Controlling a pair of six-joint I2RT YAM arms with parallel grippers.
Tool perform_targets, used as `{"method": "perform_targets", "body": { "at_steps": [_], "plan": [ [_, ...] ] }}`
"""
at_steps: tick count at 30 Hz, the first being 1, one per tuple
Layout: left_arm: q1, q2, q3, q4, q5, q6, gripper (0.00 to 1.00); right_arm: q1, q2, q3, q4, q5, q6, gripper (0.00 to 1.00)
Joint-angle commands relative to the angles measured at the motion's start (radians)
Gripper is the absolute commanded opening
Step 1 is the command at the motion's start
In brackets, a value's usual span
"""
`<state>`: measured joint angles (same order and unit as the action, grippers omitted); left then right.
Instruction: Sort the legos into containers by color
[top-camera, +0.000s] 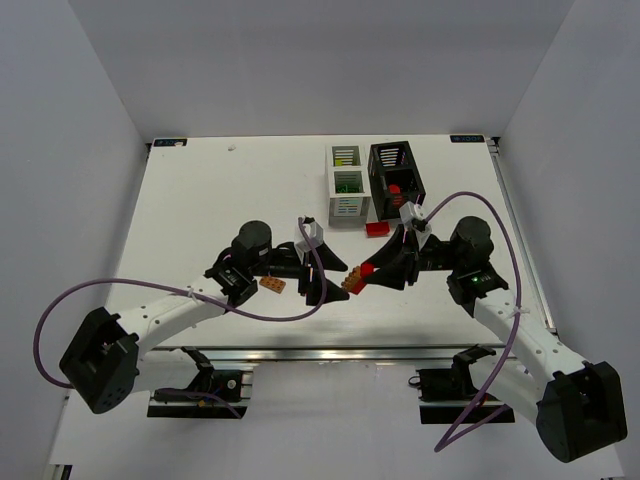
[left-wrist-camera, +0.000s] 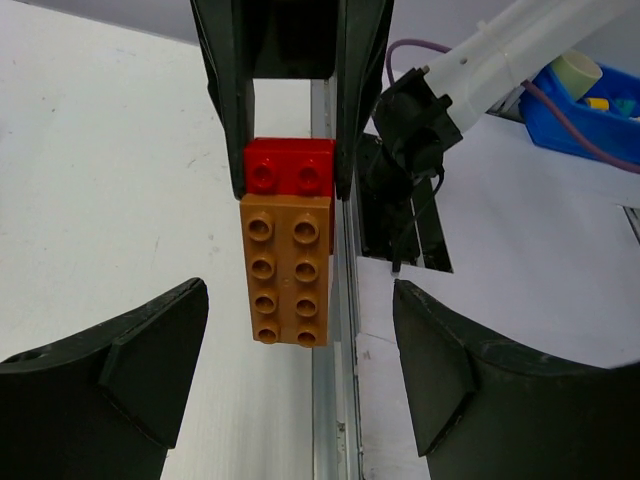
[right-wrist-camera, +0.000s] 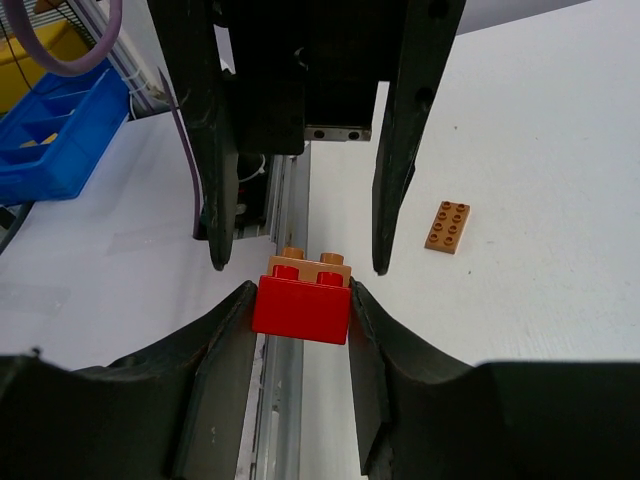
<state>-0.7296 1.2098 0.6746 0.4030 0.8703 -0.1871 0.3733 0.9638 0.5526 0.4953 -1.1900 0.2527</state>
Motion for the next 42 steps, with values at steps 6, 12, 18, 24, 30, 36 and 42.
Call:
{"method": "perform_targets", "body": {
  "at_steps": [6, 12, 18, 24, 30, 36, 42],
  "plan": [
    [-0.013, -0.020, -0.017, -0.010, -0.039, 0.052, 0.82, 0.004, -0.010, 0.021, 0.081, -0.028, 0.045, 0.00],
    [-0.014, -0.016, -0.017, -0.006, -0.042, 0.048, 0.78, 0.010, -0.004, 0.020, 0.086, -0.025, 0.046, 0.00],
    [-0.019, -0.010, -0.013, -0.003, -0.028, 0.040, 0.78, 0.013, 0.003, 0.018, 0.092, -0.026, 0.051, 0.00],
    [-0.028, 0.010, -0.006, -0.013, 0.002, 0.035, 0.77, 0.015, 0.003, 0.015, 0.114, -0.037, 0.065, 0.00],
    [-0.030, 0.013, -0.006, 0.000, 0.022, 0.025, 0.69, 0.015, 0.006, 0.015, 0.115, -0.040, 0.066, 0.00],
    [-0.030, 0.019, 0.002, 0.005, 0.042, 0.017, 0.44, 0.013, 0.009, 0.015, 0.114, -0.040, 0.063, 0.00],
    [-0.028, 0.008, 0.011, -0.027, 0.032, 0.041, 0.14, 0.015, 0.001, 0.026, 0.085, -0.036, 0.036, 0.00]
  ]
}}
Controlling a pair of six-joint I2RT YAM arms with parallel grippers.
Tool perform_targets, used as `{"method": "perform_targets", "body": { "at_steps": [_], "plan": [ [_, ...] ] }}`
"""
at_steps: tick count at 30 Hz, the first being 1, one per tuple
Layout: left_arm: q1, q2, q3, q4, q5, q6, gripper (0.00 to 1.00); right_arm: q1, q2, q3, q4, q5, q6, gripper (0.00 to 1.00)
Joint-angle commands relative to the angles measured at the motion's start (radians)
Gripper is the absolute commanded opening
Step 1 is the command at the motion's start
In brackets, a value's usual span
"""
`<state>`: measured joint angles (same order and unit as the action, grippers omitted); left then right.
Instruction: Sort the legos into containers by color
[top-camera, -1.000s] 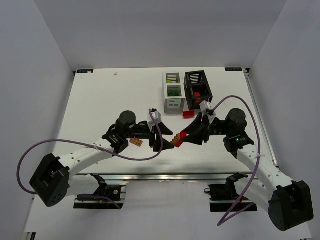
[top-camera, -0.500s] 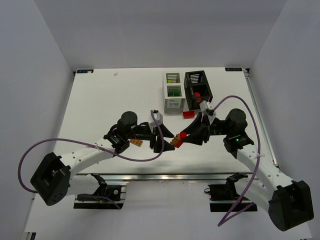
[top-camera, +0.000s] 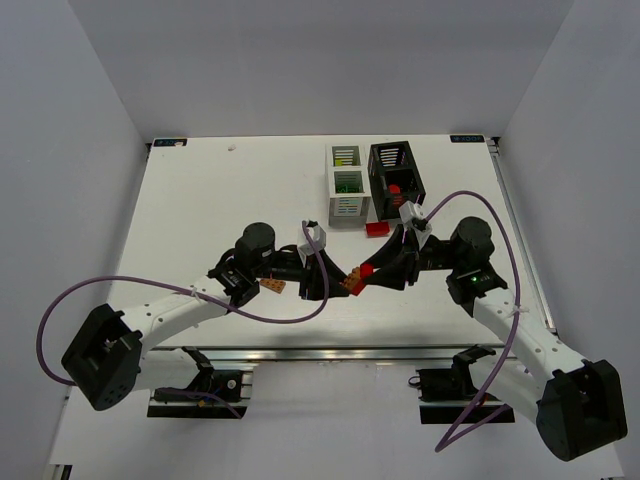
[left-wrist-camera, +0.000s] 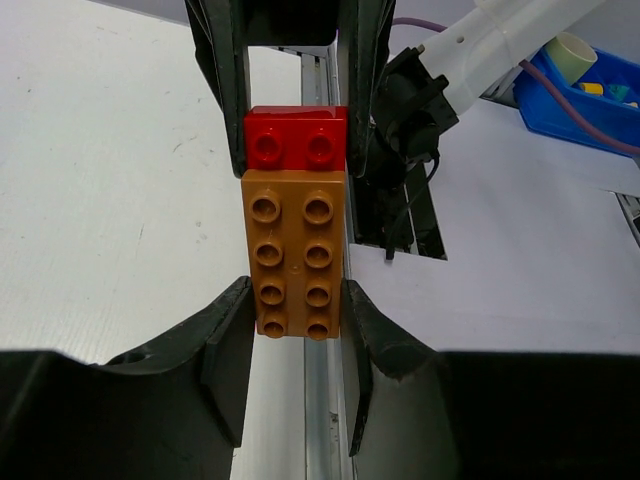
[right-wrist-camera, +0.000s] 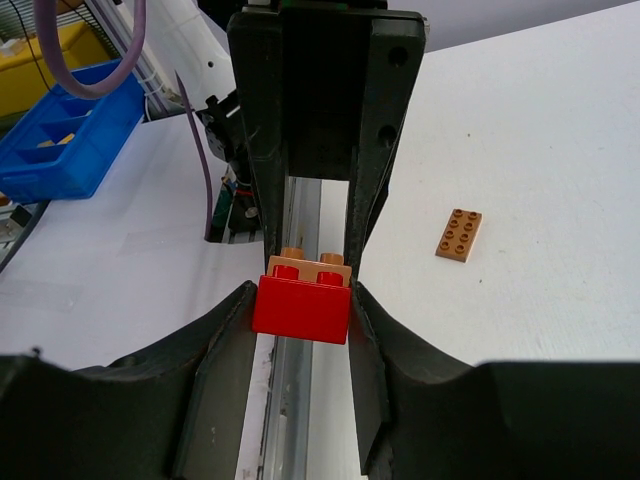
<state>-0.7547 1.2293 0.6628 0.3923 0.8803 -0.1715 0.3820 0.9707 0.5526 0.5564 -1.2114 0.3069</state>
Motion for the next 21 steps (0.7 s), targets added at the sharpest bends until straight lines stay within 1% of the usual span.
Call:
{"method": "perform_targets", "body": {
  "at_steps": [1, 3, 5, 9, 11, 21],
  "plan": [
    [0.002, -0.023, 0.023, -0.021, 0.005, 0.030, 0.11, 0.006, -0.009, 0.027, 0.011, -0.016, -0.025, 0.00],
    [0.014, -0.037, 0.021, -0.021, -0.012, 0.030, 0.03, 0.005, -0.015, 0.032, -0.004, -0.013, -0.038, 0.00],
    [0.047, -0.059, 0.018, -0.007, -0.027, 0.008, 0.00, 0.003, -0.018, 0.035, -0.021, -0.010, -0.055, 0.00],
    [0.116, -0.100, -0.003, 0.094, -0.023, -0.055, 0.00, -0.006, -0.013, 0.043, -0.046, -0.005, -0.075, 0.00],
    [0.143, -0.111, -0.009, 0.109, -0.021, -0.072, 0.00, -0.011, -0.010, 0.046, -0.056, -0.004, -0.083, 0.00],
    [0.166, -0.132, -0.020, 0.137, -0.032, -0.088, 0.00, -0.031, -0.007, 0.058, -0.092, 0.013, -0.123, 0.00]
  ]
}}
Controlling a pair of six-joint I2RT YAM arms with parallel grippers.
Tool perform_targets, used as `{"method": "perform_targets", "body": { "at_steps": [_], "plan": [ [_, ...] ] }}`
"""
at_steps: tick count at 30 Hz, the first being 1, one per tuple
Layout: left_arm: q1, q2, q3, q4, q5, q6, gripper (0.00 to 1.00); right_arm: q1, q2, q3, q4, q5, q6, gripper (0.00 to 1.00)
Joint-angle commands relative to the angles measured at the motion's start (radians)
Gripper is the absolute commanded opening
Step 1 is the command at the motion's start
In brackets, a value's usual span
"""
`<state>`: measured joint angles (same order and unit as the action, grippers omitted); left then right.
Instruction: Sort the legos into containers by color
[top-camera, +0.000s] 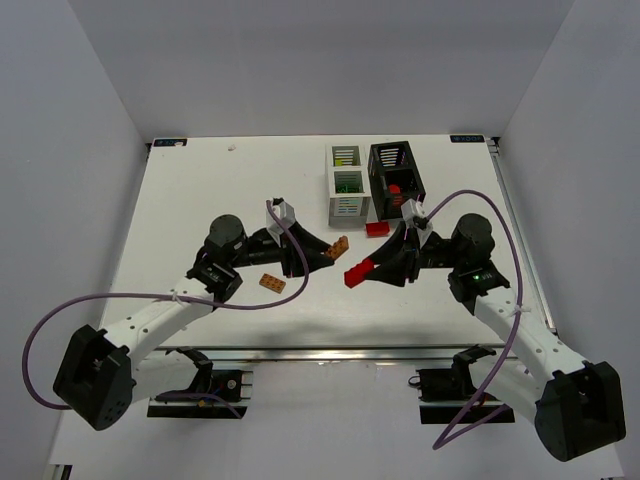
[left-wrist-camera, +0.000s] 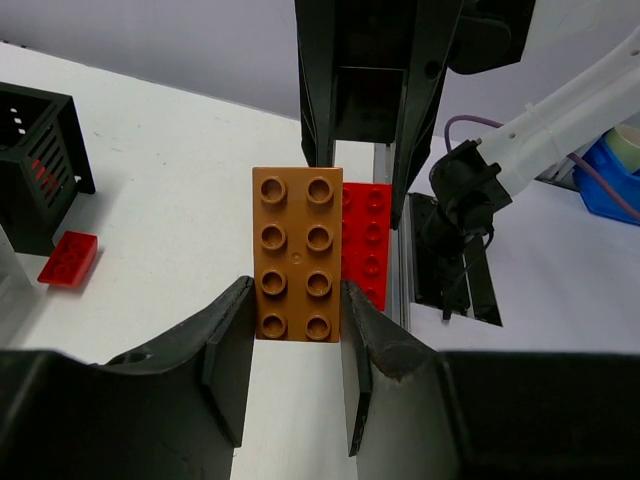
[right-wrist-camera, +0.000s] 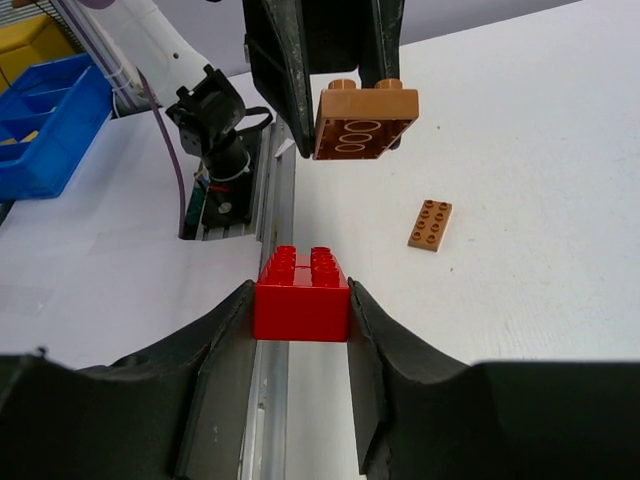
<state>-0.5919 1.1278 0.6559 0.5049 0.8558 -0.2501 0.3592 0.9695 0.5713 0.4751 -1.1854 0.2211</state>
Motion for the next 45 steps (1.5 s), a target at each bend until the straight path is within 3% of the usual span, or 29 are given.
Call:
{"method": "perform_targets", "body": {
  "at_steps": [1, 3, 4, 6, 7, 13, 16, 24, 35, 38, 39, 42, 45],
  "plan": [
    [0.004, -0.034, -0.015, 0.024, -0.018, -0.008, 0.00, -0.009, -0.006, 0.048, -0.054, 0.001, -0.060, 0.00],
    [0.006, -0.049, -0.018, 0.021, -0.046, -0.002, 0.00, -0.009, -0.006, 0.091, -0.169, 0.128, -0.183, 0.00],
    [0.007, -0.054, -0.018, 0.017, -0.081, 0.002, 0.00, -0.015, -0.005, 0.097, -0.220, 0.264, -0.196, 0.00],
    [0.009, -0.066, -0.022, 0.006, -0.110, 0.008, 0.00, -0.023, 0.009, 0.113, -0.251, 0.383, -0.218, 0.00],
    [0.009, -0.069, -0.024, 0.004, -0.130, 0.008, 0.00, -0.023, 0.011, 0.124, -0.253, 0.529, -0.216, 0.00],
    [0.007, -0.057, -0.013, -0.017, -0.150, 0.002, 0.00, -0.041, 0.093, 0.194, -0.162, 1.007, -0.203, 0.00],
    [0.007, -0.060, -0.010, -0.019, -0.149, 0.002, 0.00, -0.074, 0.196, 0.283, -0.150, 1.111, -0.189, 0.00],
    [0.007, -0.108, -0.013, -0.029, -0.159, 0.011, 0.00, -0.129, 0.461, 0.493, -0.173, 1.181, -0.163, 0.00],
    [0.007, -0.112, -0.012, -0.042, -0.158, 0.015, 0.00, -0.143, 0.618, 0.559, -0.190, 1.156, -0.169, 0.00],
    [0.007, -0.111, -0.010, -0.045, -0.158, 0.017, 0.00, -0.147, 0.633, 0.565, -0.205, 1.139, -0.170, 0.13],
    [0.009, -0.109, -0.010, -0.045, -0.156, 0.017, 0.00, -0.151, 0.632, 0.562, -0.207, 1.135, -0.169, 0.32],
    [0.009, -0.106, -0.010, -0.045, -0.156, 0.017, 0.00, -0.163, 0.627, 0.561, -0.217, 1.104, -0.169, 0.61],
    [0.007, -0.108, -0.010, -0.046, -0.155, 0.017, 0.00, -0.169, 0.618, 0.558, -0.219, 1.081, -0.170, 0.74]
  ]
}}
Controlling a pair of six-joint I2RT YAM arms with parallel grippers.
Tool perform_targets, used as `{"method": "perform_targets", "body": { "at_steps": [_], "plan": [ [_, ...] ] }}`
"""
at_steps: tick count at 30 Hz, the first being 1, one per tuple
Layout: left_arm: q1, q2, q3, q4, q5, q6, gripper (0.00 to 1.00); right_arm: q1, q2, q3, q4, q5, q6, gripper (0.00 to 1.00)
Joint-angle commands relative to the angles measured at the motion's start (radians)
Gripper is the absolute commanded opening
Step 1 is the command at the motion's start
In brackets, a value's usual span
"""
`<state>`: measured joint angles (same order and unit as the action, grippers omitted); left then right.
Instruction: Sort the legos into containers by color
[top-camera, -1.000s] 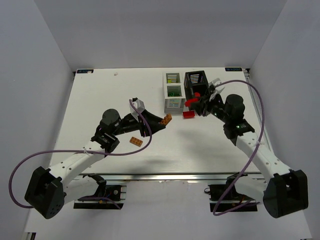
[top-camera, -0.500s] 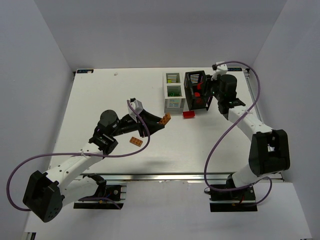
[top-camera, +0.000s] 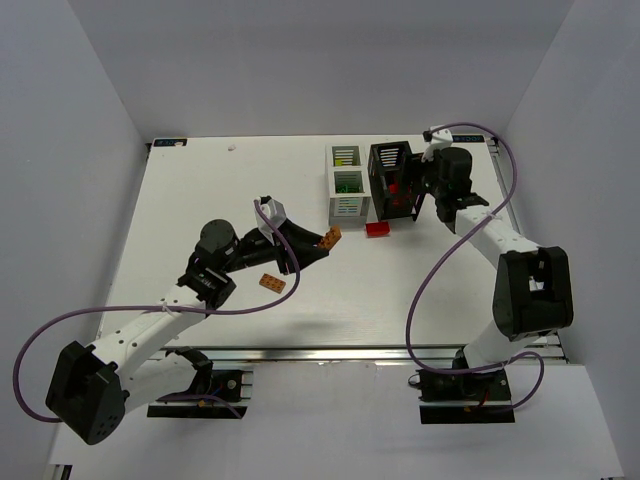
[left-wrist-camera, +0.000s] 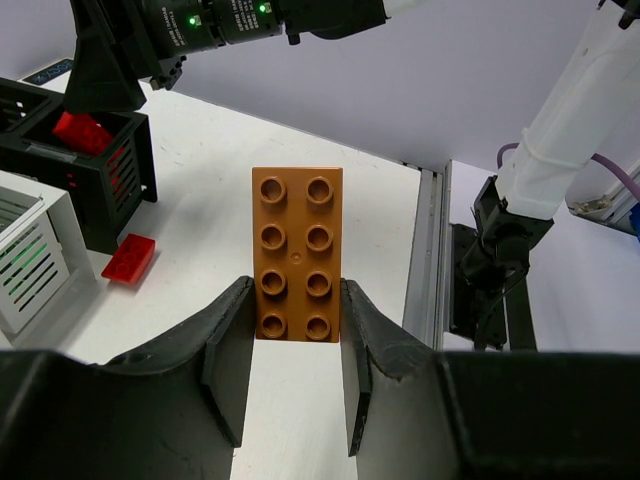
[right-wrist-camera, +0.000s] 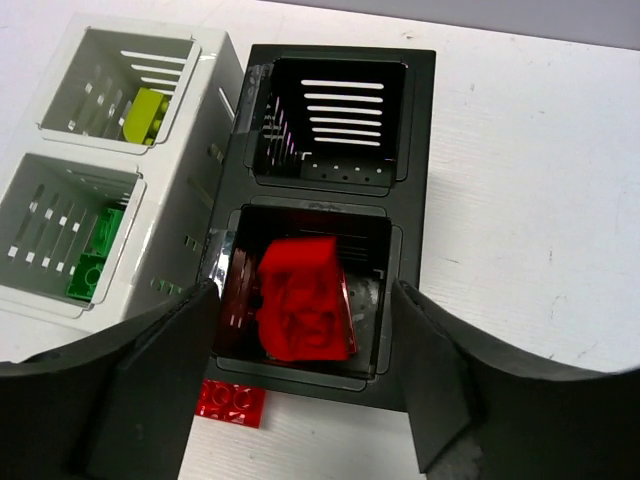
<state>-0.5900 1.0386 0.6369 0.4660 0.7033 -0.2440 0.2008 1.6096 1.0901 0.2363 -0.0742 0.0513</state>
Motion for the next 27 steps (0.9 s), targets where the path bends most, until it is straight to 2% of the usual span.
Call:
{"method": "perform_targets", "body": {
  "at_steps": [1, 5, 6, 8, 9, 10, 11, 12, 13, 16, 17, 19, 21, 27],
  "plan": [
    [0.006, -0.018, 0.010, -0.007, -0.002, 0.011, 0.00, -0.015, -0.030, 0.039, 0.017, -0.045, -0.001, 0.75],
    [0.006, -0.011, 0.014, -0.016, 0.001, 0.011, 0.00, -0.027, -0.074, 0.033, -0.008, -0.122, -0.013, 0.78],
    [0.006, -0.009, 0.017, -0.021, 0.001, 0.011, 0.00, -0.031, -0.092, 0.031, -0.023, -0.162, -0.030, 0.76],
    [0.006, 0.000, 0.023, -0.032, 0.005, 0.011, 0.00, -0.044, -0.152, 0.040, -0.116, -0.400, -0.137, 0.69],
    [0.006, 0.009, 0.026, -0.035, 0.005, 0.011, 0.00, -0.047, -0.177, 0.044, -0.149, -0.476, -0.168, 0.41],
    [0.006, 0.012, 0.027, -0.038, 0.008, 0.009, 0.00, -0.047, -0.224, 0.042, -0.176, -0.572, -0.180, 0.23],
    [0.006, 0.017, 0.032, -0.044, 0.010, 0.009, 0.00, -0.049, -0.247, 0.040, -0.210, -0.604, -0.177, 0.09],
    [0.006, 0.029, 0.033, -0.047, 0.010, 0.011, 0.00, -0.049, -0.273, 0.034, -0.216, -0.633, -0.166, 0.00],
    [0.006, 0.032, 0.035, -0.050, 0.015, 0.012, 0.00, -0.049, -0.319, 0.016, -0.215, -0.695, -0.139, 0.00],
    [0.006, 0.047, 0.040, -0.058, 0.016, 0.015, 0.00, -0.049, -0.397, -0.025, -0.195, -0.839, -0.072, 0.31],
    [0.006, 0.049, 0.038, -0.056, 0.016, 0.017, 0.00, -0.049, -0.414, -0.070, -0.175, -0.880, 0.023, 0.40],
    [0.006, 0.052, 0.037, -0.056, 0.013, 0.021, 0.00, -0.046, -0.454, -0.128, -0.056, -0.979, 0.144, 0.43],
    [0.006, 0.052, 0.035, -0.061, 0.009, 0.032, 0.00, -0.037, -0.470, -0.189, 0.007, -1.001, 0.266, 0.44],
    [-0.004, 0.061, 0.041, -0.102, -0.019, 0.074, 0.00, -0.032, -0.507, -0.239, -0.020, -0.984, 0.242, 0.48]
  ]
}}
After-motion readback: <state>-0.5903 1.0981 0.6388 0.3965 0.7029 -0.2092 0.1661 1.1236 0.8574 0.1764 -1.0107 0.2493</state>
